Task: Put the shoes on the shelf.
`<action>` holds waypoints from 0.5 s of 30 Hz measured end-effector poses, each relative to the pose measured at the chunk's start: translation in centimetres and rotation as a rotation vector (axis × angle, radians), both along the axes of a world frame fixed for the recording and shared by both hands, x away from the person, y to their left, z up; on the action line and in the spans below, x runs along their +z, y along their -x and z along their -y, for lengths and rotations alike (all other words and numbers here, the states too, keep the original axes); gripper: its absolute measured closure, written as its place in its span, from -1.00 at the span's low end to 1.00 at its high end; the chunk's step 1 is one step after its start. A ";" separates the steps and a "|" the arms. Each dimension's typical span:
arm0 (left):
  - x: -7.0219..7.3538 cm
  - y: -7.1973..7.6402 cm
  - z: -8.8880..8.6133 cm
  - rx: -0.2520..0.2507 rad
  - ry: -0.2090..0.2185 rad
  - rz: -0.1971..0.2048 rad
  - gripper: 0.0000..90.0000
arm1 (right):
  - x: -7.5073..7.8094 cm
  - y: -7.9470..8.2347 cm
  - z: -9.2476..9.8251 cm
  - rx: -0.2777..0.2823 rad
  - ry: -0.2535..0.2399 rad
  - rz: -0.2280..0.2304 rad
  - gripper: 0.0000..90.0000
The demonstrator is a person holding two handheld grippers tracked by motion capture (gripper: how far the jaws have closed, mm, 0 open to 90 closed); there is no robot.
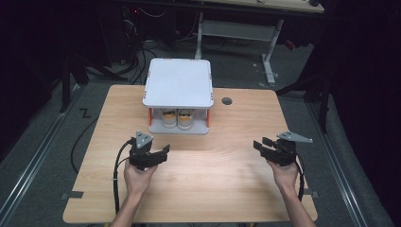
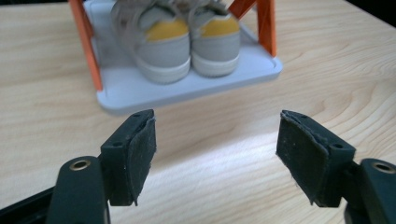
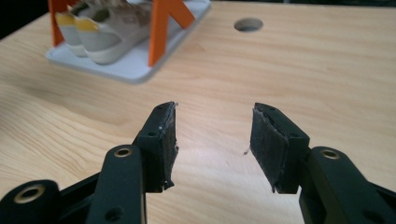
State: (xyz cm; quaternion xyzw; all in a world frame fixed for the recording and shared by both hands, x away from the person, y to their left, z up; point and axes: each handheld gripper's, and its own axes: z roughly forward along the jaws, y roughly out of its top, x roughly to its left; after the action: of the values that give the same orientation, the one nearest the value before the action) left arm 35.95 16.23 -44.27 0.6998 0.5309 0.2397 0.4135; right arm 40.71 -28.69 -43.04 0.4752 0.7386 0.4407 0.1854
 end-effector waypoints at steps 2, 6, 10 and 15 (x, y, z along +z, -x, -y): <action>-0.7 0.1 -0.5 0.015 -0.004 -0.020 -0.36 | -0.8 0.2 0.5 -0.014 0.010 -0.014 0.11; -1.9 0.2 -1.0 0.035 -0.026 -0.052 -0.36 | -2.2 0.3 1.3 -0.044 0.045 -0.043 0.09; -3.3 0.1 -1.4 0.050 -0.064 -0.088 -0.36 | -3.8 0.3 1.8 -0.067 0.085 -0.072 0.08; -4.6 0.0 -1.7 0.084 -0.101 -0.112 -0.35 | -5.8 0.2 2.0 -0.098 0.156 -0.113 0.06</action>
State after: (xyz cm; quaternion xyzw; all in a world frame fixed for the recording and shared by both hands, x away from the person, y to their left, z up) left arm 35.98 17.95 -48.87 0.7093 0.5693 0.2438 0.3367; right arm 40.53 -30.68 -48.82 0.5188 0.7559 0.3449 0.2012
